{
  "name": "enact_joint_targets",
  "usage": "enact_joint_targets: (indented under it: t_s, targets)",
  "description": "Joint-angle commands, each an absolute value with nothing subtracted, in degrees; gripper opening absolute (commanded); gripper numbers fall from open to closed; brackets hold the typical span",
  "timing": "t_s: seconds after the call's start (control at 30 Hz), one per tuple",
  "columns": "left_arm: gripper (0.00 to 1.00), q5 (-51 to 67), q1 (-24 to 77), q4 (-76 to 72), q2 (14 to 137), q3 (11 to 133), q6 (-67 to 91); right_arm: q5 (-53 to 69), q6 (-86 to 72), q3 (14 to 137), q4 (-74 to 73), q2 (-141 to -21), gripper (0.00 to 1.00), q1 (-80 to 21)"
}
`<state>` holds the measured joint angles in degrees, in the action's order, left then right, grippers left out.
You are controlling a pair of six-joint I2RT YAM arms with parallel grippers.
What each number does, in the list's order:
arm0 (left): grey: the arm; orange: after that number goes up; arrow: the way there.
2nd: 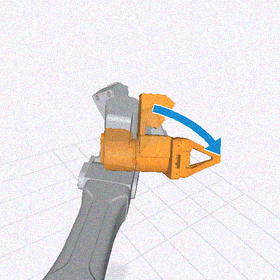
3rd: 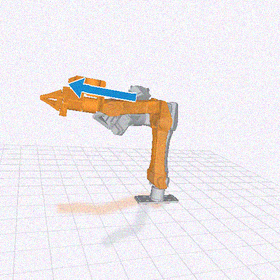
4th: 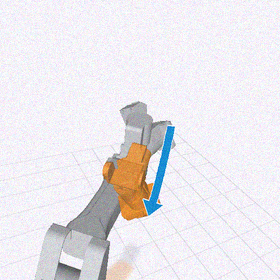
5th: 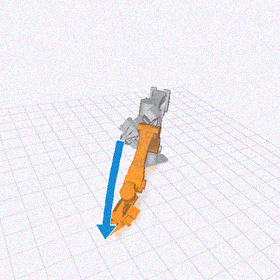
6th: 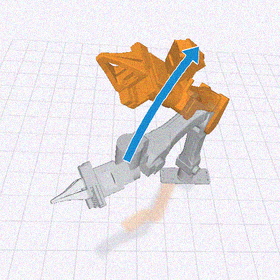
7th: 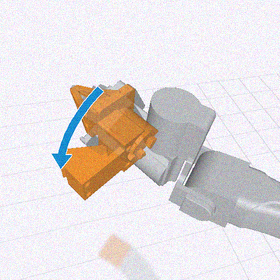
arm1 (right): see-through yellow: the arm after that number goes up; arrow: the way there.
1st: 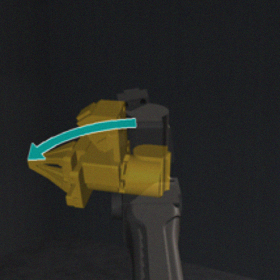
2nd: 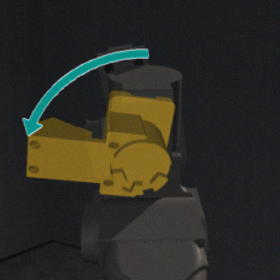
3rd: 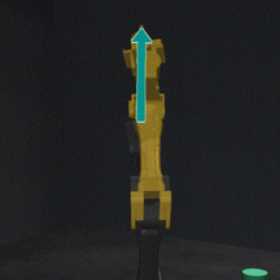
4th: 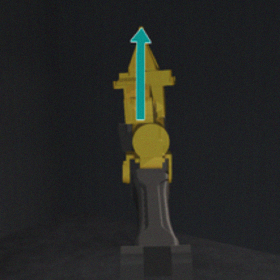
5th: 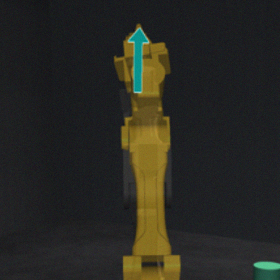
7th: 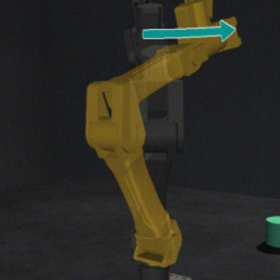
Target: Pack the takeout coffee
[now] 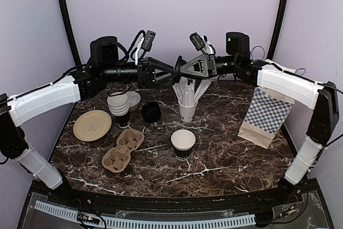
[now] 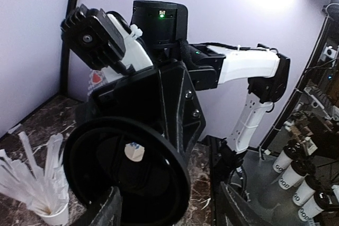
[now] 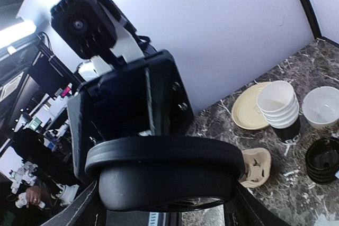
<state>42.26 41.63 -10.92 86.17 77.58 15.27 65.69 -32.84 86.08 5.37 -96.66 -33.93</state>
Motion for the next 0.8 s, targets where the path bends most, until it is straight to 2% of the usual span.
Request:
enact_joint_targets:
  t_s: [0.0,0.13,0.3,0.6,0.77]
  targets:
    - [0.65,32.84,41.57,3.78,78.75,78.13,1.94,60.46,-14.02,87.85,-12.46,-92.97,0.70,-32.05]
    - [0.65,21.56,41.49,14.53,77.58,78.41,-4.35,53.49,2.15,89.59,-27.25,-90.93,0.71,-31.40]
    - [0.65,11.77,41.37,17.75,77.87,78.33,-5.76,44.66,17.66,89.67,-40.66,-87.82,0.70,-31.54]
    - [0.65,6.63,40.87,18.94,79.77,78.36,-6.15,32.77,35.45,88.34,-56.85,-83.97,0.71,-33.49]
    - [0.65,6.23,40.75,19.30,80.33,78.49,-6.38,23.53,39.54,82.59,-60.54,-83.19,0.71,-37.03]
